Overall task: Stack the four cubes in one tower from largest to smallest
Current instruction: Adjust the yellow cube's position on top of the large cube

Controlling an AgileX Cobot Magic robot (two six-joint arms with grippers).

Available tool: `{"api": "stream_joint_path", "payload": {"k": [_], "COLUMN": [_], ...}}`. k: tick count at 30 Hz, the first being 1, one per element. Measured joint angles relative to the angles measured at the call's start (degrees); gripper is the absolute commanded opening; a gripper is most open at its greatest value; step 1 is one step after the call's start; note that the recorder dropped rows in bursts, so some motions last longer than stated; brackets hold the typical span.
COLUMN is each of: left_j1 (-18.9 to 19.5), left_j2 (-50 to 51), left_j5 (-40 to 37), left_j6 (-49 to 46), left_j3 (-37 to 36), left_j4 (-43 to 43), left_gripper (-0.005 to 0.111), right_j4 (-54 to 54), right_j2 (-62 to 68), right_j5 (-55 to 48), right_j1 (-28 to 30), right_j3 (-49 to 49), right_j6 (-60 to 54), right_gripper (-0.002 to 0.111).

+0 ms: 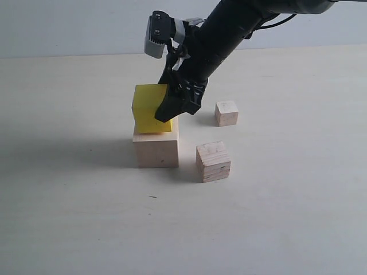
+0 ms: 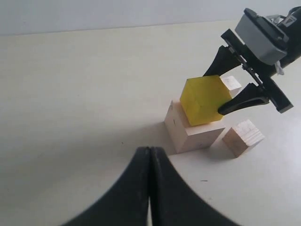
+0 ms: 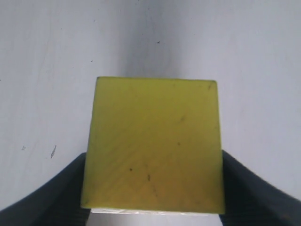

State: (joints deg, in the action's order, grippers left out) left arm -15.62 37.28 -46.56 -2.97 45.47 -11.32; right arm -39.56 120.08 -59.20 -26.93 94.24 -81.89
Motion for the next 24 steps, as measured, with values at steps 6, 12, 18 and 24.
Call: {"api": "stream_joint_path", "payload": {"k": [6, 12, 18, 24], "left_j1": [0.0, 0.0, 0.0, 0.0], "left_j2": [0.0, 0.0, 0.0, 0.0], "left_j5": [0.0, 0.0, 0.0, -0.1], "left_j6": [0.0, 0.0, 0.0, 0.0], "left_j3": [0.0, 0.0, 0.0, 0.0], "left_j4": [0.0, 0.0, 0.0, 0.0], "left_gripper": [0.000, 0.000, 0.000, 0.000], "right_j4": [0.0, 0.0, 0.0, 0.1], "right_j2": [0.3, 0.8, 0.8, 0.8], "right_j5": [0.0, 0.0, 0.0, 0.2], "right_j1": [0.0, 0.0, 0.0, 0.0], "right_j3": [0.0, 0.0, 0.0, 0.0], "right_j6": [0.0, -0.1, -0.1, -0.1], "right_gripper": [0.062, 0.062, 0.062, 0.069]}}
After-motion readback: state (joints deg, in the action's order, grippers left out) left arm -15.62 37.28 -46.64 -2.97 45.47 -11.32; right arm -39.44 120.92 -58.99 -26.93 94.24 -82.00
